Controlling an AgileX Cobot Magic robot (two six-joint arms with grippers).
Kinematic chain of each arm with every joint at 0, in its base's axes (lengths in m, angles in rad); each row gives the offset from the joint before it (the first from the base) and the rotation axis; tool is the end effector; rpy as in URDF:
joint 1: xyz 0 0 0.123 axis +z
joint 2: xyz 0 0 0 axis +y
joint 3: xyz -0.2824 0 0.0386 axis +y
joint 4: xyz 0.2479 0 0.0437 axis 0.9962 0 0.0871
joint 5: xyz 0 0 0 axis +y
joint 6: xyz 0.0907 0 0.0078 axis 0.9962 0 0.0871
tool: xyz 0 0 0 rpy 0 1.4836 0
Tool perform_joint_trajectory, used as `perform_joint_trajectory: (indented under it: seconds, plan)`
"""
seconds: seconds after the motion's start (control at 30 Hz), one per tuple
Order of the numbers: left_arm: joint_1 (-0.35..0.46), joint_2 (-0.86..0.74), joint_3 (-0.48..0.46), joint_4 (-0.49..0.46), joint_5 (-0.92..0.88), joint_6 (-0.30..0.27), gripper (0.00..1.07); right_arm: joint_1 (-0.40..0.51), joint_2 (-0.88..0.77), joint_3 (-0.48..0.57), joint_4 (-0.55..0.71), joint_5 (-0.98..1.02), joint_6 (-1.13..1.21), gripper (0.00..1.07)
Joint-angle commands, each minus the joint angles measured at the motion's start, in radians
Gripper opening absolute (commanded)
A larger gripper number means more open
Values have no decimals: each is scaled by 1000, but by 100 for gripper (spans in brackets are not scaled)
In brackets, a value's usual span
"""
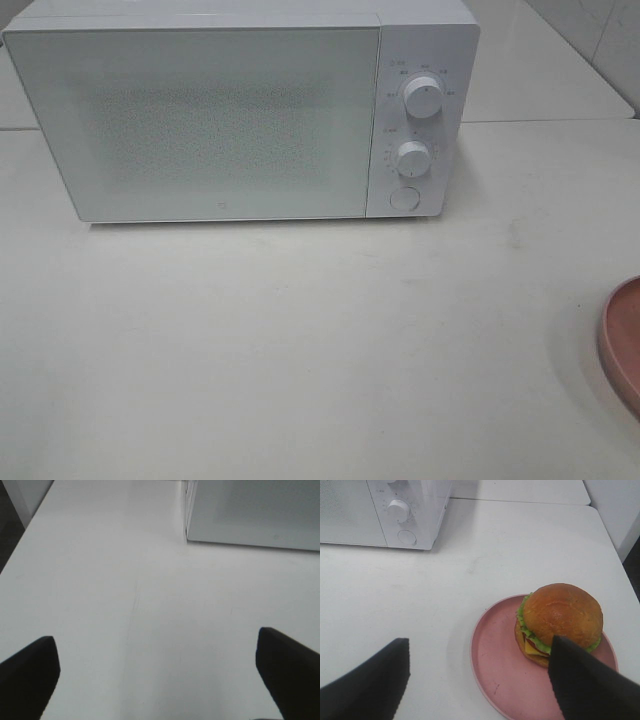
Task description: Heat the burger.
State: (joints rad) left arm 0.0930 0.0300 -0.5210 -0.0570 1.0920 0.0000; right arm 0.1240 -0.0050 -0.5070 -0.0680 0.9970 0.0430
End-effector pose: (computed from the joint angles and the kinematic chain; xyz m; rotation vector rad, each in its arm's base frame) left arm -0.0035 -0.0050 0.2807 -0.0934 2.0811 -0.0121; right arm -0.0034 -0.0057 0.2845 -0.0786 1.9654 0.0290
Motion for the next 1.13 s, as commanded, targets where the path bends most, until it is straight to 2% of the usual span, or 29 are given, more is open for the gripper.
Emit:
perform_joint_trajectory:
  seconds: [0.03, 1.13]
  plan:
    - [0, -60, 3, 3, -19, 0, 101, -7, -30, 5, 2, -4, -7, 75]
    - [0, -59, 3, 6, -20, 6, 101, -7, -21, 5, 2, -4, -5, 75]
